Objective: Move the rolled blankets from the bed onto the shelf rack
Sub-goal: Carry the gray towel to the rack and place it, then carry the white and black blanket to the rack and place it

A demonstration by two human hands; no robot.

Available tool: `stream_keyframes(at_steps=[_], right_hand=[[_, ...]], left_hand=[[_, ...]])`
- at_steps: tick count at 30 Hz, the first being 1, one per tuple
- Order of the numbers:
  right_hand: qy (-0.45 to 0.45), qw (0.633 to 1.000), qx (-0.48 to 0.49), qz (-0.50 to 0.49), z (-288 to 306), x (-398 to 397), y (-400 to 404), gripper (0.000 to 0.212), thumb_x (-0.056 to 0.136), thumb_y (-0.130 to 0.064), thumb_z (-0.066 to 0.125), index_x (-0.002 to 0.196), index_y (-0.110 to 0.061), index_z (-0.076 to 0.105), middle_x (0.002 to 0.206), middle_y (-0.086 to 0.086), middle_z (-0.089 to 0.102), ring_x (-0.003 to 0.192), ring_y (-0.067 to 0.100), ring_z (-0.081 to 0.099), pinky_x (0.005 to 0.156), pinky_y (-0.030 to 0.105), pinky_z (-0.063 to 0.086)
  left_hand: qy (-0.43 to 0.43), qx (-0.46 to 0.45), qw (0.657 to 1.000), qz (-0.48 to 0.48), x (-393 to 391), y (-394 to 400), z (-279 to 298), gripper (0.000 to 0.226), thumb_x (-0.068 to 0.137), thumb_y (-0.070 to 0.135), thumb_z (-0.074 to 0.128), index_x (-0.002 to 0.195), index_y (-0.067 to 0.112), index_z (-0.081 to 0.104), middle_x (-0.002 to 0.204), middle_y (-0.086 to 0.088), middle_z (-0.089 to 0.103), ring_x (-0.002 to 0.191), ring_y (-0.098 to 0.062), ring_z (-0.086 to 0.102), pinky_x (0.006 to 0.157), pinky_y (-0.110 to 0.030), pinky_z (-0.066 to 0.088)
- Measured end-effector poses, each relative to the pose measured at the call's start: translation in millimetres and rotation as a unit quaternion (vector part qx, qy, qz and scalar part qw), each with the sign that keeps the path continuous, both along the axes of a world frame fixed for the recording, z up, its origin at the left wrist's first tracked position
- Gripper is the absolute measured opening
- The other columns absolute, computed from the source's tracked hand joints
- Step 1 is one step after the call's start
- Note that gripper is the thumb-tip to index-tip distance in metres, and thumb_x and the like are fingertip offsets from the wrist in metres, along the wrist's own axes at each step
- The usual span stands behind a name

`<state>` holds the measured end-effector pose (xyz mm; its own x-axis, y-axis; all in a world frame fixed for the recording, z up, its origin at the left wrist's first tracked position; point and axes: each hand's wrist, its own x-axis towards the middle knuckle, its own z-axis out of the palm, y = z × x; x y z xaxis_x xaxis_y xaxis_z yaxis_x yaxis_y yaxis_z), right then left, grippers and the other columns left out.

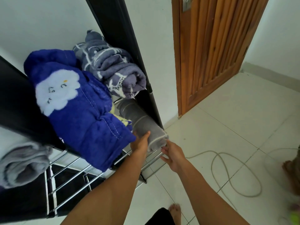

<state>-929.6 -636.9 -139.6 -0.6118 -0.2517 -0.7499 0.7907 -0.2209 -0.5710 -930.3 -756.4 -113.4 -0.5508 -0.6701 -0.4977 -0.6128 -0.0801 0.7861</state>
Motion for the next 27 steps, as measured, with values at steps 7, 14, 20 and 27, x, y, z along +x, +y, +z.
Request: stream_keyframes(at_steps=[7,14,20,27], right_hand=[[0.063,0.997,0.051,0.005,30,57,53,0.05,0.095,-0.033,0.05,0.14,-0.013,0.039,0.117,0.005,0.057,0.108,0.017,0.055,0.095,0.036,0.05],[0.048,0.996,0.033,-0.064,49,162,154,0.041,0.092,-0.027,0.057,0.129,-0.011,0.048,0.112,0.007,0.06,0.101,0.019,0.06,0.085,0.035,0.051],[0.042,0.967,0.046,-0.247,70,296,297,0.016,0.094,-0.017,0.051,0.108,-0.01,0.056,0.101,0.01,0.062,0.089,0.021,0.061,0.082,0.035,0.05],[0.027,0.814,0.061,-0.577,85,514,392,0.011,0.096,-0.018,0.048,0.099,-0.012,0.057,0.092,0.009,0.062,0.081,0.019,0.059,0.07,0.029,0.047]], left_hand=[[0.002,-0.038,0.997,-0.06,52,46,41,0.065,0.086,0.031,0.067,0.142,0.012,0.04,0.144,-0.014,0.045,0.128,-0.034,0.049,0.097,-0.037,0.045],[0.025,-0.059,0.972,-0.226,137,121,71,0.041,0.09,0.022,0.063,0.127,0.009,0.053,0.118,-0.007,0.058,0.099,-0.021,0.056,0.09,-0.033,0.046],[-0.005,-0.06,0.859,-0.508,200,221,83,0.02,0.084,0.027,0.067,0.101,0.018,0.061,0.106,-0.005,0.069,0.093,-0.022,0.067,0.08,-0.028,0.051],[0.039,-0.068,0.648,-0.758,304,367,79,0.009,0.085,0.023,0.067,0.09,0.017,0.061,0.084,-0.005,0.063,0.078,-0.02,0.059,0.068,-0.027,0.043]])
